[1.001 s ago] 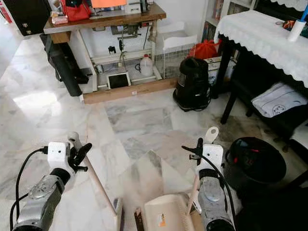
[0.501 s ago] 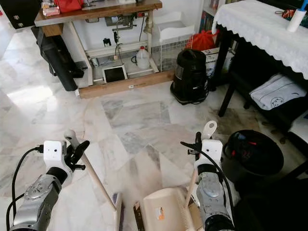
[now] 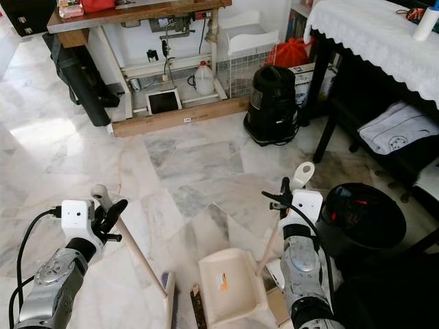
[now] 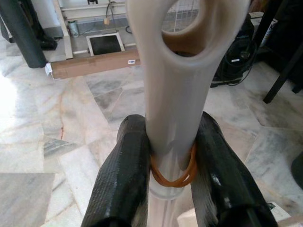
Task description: Sweep floor
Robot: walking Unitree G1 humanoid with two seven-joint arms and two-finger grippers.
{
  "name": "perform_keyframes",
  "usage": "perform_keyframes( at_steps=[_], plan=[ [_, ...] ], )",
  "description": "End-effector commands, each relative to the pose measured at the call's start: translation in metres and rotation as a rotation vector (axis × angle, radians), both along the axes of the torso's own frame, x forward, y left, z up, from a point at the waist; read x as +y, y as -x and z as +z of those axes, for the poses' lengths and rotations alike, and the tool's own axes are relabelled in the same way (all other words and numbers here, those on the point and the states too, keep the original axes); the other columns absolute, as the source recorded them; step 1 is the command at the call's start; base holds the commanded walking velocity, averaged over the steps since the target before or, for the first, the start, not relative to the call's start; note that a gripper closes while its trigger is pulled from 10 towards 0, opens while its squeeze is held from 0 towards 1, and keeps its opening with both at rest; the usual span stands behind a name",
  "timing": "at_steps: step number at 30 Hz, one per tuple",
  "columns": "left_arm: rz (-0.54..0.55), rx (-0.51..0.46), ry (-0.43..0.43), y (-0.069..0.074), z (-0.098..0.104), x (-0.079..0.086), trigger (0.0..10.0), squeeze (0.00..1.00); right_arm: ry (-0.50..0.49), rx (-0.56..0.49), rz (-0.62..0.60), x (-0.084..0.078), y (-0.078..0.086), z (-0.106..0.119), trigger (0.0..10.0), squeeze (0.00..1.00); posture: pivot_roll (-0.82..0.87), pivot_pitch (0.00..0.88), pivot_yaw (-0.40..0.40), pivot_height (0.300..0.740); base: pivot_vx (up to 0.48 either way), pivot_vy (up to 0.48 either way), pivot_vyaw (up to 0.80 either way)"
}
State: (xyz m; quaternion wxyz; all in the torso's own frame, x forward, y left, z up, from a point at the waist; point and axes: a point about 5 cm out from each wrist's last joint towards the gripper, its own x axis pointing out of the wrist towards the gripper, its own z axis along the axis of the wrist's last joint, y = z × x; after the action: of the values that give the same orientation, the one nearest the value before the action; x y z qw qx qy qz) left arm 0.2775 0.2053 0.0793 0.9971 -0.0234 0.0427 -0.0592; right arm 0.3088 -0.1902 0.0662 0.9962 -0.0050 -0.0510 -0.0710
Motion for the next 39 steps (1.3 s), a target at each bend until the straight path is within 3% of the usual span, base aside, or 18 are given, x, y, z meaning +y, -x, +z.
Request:
perform_keyframes(
  at_steps=[1,16,39],
  plan=[
    [0.013,0.013,0.014,0.003,-0.002,0.003,10.0,0.0,-0.006,-0.012,0.0,0.001,0.001,0.0,10.0,0.0,0.13,0.12,0.066,0.74,0.0,0.0,0.0],
    [0.006,0.027,0.003,0.011,-0.002,0.006,10.0,0.0,-0.033,0.078,0.0,0.003,0.015,-0.023,10.0,0.0,0.14,0.159,0.083,0.74,0.0,0.0,0.0],
    [-0.014,0.034,-0.008,0.013,0.001,0.006,10.0,0.0,0.053,0.085,-0.029,0.002,0.021,-0.027,10.0,0.0,0.15,0.176,0.089,0.74,0.0,0.0,0.0]
  ],
)
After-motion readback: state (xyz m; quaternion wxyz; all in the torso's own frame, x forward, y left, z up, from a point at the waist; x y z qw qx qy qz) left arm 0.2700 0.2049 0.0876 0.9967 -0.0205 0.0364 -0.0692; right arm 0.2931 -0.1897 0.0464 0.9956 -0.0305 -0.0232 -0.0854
